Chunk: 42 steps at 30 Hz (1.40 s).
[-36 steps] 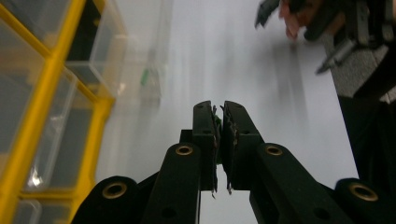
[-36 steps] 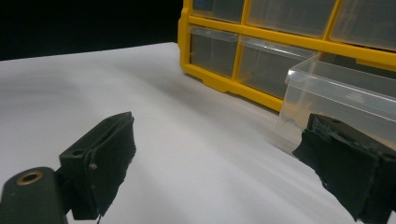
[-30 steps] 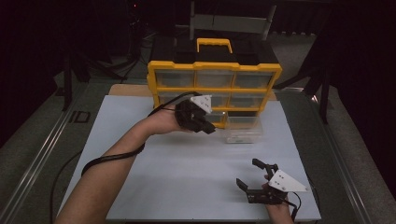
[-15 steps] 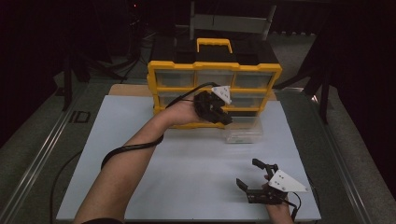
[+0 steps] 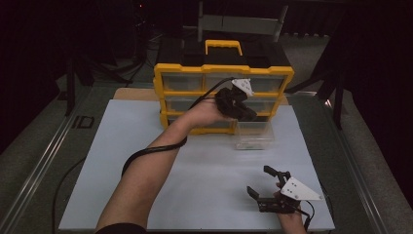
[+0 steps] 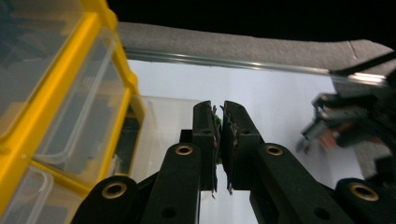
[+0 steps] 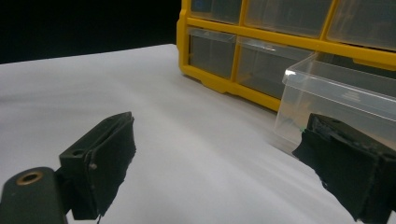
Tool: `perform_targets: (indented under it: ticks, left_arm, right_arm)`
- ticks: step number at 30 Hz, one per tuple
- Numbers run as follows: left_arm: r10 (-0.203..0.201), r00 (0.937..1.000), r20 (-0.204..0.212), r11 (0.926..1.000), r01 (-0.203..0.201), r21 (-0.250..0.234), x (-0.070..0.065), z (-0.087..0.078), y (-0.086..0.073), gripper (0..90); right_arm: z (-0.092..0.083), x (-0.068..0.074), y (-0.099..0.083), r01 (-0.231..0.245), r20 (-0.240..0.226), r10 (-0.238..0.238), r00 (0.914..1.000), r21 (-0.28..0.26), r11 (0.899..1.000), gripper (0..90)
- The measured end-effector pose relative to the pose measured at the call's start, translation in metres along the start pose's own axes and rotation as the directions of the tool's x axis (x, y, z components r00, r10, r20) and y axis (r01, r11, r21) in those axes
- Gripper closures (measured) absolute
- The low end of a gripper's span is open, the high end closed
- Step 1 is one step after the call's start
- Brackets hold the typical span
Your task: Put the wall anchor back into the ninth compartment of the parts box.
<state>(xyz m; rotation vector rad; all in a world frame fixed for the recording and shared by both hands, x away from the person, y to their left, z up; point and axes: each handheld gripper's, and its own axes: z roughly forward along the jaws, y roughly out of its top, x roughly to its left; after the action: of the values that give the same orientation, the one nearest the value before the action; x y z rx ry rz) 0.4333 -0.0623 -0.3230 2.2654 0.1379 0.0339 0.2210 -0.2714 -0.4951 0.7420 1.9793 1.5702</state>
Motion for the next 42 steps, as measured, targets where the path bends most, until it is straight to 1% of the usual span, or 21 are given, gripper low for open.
perform_targets:
  ticks: [4, 9, 10, 12, 13, 14, 20, 22, 25, 27, 28, 30, 31, 33, 34, 35, 36, 38, 39, 41, 42]
  left_arm:
    - [-0.027, 0.9996, -0.007, 0.9996, 0.027, -0.01, 0.002, 0.009, 0.001, 84.9]
    - [-0.044, 0.9988, -0.019, 0.999, 0.044, -0.007, 0.003, 0.019, 0.0, 84.8]
    - [-0.052, 0.9981, -0.033, 0.9986, 0.052, 0.003, 0.005, 0.025, 0.0, 84.7]
    - [-0.071, 0.9965, -0.045, 0.9974, 0.071, 0.007, 0.007, 0.029, -0.001, 84.7]
    - [-0.074, 0.9963, -0.045, 0.9971, 0.075, 0.013, 0.007, 0.031, -0.001, 84.7]
    - [-0.076, 0.9954, -0.058, 0.9968, 0.078, 0.018, 0.008, 0.034, -0.002, 84.7]
    - [-0.096, 0.9922, -0.08, 0.9918, 0.102, 0.077, 0.01, 0.05, -0.007, 84.7]
    - [-0.099, 0.9921, -0.077, 0.9904, 0.106, 0.089, 0.011, 0.055, -0.008, 84.7]
    - [-0.106, 0.9903, -0.09, 0.9879, 0.115, 0.104, 0.012, 0.06, -0.011, 84.2]
    - [-0.119, 0.9876, -0.103, 0.9852, 0.13, 0.112, 0.014, 0.061, -0.011, 76.2]
    - [-0.116, 0.9885, -0.097, 0.9858, 0.127, 0.11, 0.014, 0.061, -0.012, 72.3]
    - [-0.121, 0.987, -0.106, 0.9849, 0.133, 0.111, 0.013, 0.06, -0.011, 64.7]
    - [-0.122, 0.9876, -0.1, 0.9852, 0.132, 0.109, 0.013, 0.059, -0.011, 61.5]
    - [-0.12, 0.9866, -0.11, 0.9855, 0.132, 0.107, 0.012, 0.056, -0.011, 55.3]
    - [-0.124, 0.987, -0.102, 0.9856, 0.134, 0.103, 0.012, 0.054, -0.012, 53.1]
    - [-0.118, 0.9867, -0.112, 0.9863, 0.129, 0.103, 0.011, 0.052, -0.012, 51.3]
    - [-0.125, 0.9856, -0.113, 0.986, 0.137, 0.096, 0.01, 0.051, -0.013, 48.3]
    - [-0.116, 0.9868, -0.113, 0.9873, 0.127, 0.095, 0.009, 0.046, -0.014, 43.5]
    - [-0.122, 0.9866, -0.108, 0.9875, 0.132, 0.087, 0.008, 0.045, -0.015, 41.4]
    - [-0.121, 0.9876, -0.1, 0.9879, 0.13, 0.085, 0.005, 0.041, -0.016, 33.7]
    - [-0.11, 0.9898, -0.091, 0.9888, 0.118, 0.091, 0.004, 0.039, -0.017, 30.7]
  right_arm:
    - [0.0, 0.0, 0.0, 0.0, -0.002, 0.0, 1.0, 0.0, 1.0, 9.8]
    - [0.0, 0.0, 0.0, -0.005, -0.002, 0.005, 1.0, 0.002, 1.0, 9.8]
    - [0.0, 0.0, 0.0, -0.004, -0.005, 0.004, 1.0, 0.002, 1.0, 9.8]
    - [0.0, 0.0, 0.0, -0.003, -0.004, 0.003, 1.0, 0.001, 1.0, 9.7]
    - [0.0, 0.0, 0.0, -0.003, -0.004, 0.003, 1.0, 0.001, 1.0, 9.8]
    - [0.0, 0.0, 0.0, -0.002, -0.003, 0.002, 1.0, 0.001, 1.0, 9.8]
    - [0.0, 0.0, 0.0, -0.003, -0.009, 0.003, 1.0, 0.003, 1.0, 9.8]
    - [0.0, 0.0, 0.0, 0.0, -0.009, 0.0, 1.0, 0.002, 1.0, 9.8]
    - [0.0, 0.0, 0.0, -0.002, -0.009, 0.002, 1.0, 0.001, 1.0, 9.8]
    - [0.0, -0.001, 0.0, -0.004, -0.009, 0.004, 0.9999, 0.002, 1.0, 9.8]
    - [0.0, -0.001, 0.0, -0.003, -0.009, 0.003, 1.0, 0.003, 1.0, 9.8]
    - [0.0, -0.001, 0.0, -0.002, -0.008, 0.002, 1.0, 0.001, 1.0, 9.8]
    - [0.0, -0.001, 0.0, -0.002, -0.008, 0.002, 1.0, 0.0, 1.0, 9.8]
    - [-0.001, -0.001, 0.0, -0.002, -0.005, 0.002, 1.0, -0.001, 1.0, 9.8]
    - [-0.001, -0.002, 0.0, -0.003, -0.005, 0.003, 1.0, -0.001, 1.0, 9.8]
    - [-0.001, -0.002, 0.0, -0.003, -0.006, 0.003, 1.0, 0.0, 1.0, 9.8]
    - [-0.001, -0.001, 0.0, -0.003, -0.005, 0.003, 1.0, 0.001, 1.0, 9.8]
    - [0.0, -0.001, 0.0, 0.0, -0.007, 0.0, 1.0, 0.002, 1.0, 9.8]
    - [0.0, -0.001, 0.0, 0.001, -0.006, -0.001, 1.0, 0.002, 1.0, 9.8]
    - [0.0, -0.001, 0.0, 0.0, -0.006, 0.0, 1.0, 0.004, 1.0, 9.8]
    - [0.0, -0.001, 0.0, -0.001, -0.006, 0.001, 1.0, 0.004, 1.0, 9.8]
